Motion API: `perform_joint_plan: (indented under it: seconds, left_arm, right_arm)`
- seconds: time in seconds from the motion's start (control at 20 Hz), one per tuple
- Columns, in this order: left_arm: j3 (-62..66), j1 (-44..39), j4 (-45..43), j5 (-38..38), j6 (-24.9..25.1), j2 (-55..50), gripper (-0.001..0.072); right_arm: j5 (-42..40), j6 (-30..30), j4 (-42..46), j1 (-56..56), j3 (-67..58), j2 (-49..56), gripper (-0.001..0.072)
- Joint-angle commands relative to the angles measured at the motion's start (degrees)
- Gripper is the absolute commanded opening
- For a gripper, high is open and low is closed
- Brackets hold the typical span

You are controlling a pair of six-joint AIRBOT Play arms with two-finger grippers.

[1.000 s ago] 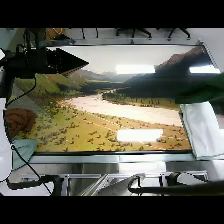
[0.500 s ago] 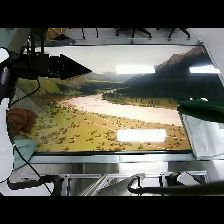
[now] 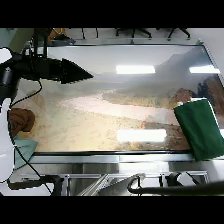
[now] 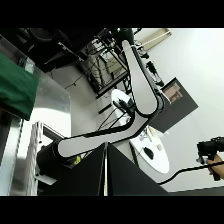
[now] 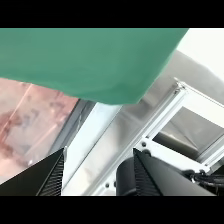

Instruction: Fold the shirts.

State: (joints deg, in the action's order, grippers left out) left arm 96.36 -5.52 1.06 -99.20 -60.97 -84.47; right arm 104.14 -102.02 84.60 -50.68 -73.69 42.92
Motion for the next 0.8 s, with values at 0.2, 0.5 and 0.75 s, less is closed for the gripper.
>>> perform_joint_plan:
  seconds: [0.2, 0.5, 0.75]
  left_arm:
    - [0.0, 0.2, -0.7, 5.8, 0.1, 0.0, 0.0017]
    - [0.0, -1.8, -25.6, 13.2, -1.8, 5.6, 0.0016]
    - [-1.3, -8.2, -40.2, 14.4, -7.2, 8.5, 0.0016]
  right_arm:
    - [-12.3, 4.9, -26.7, 0.2, 0.7, 2.3, 0.0062]
    - [-20.5, 14.5, -37.5, 13.9, 2.1, 1.2, 0.0022]
    - [-34.2, 15.5, -31.8, 39.5, 13.4, -2.6, 0.0022]
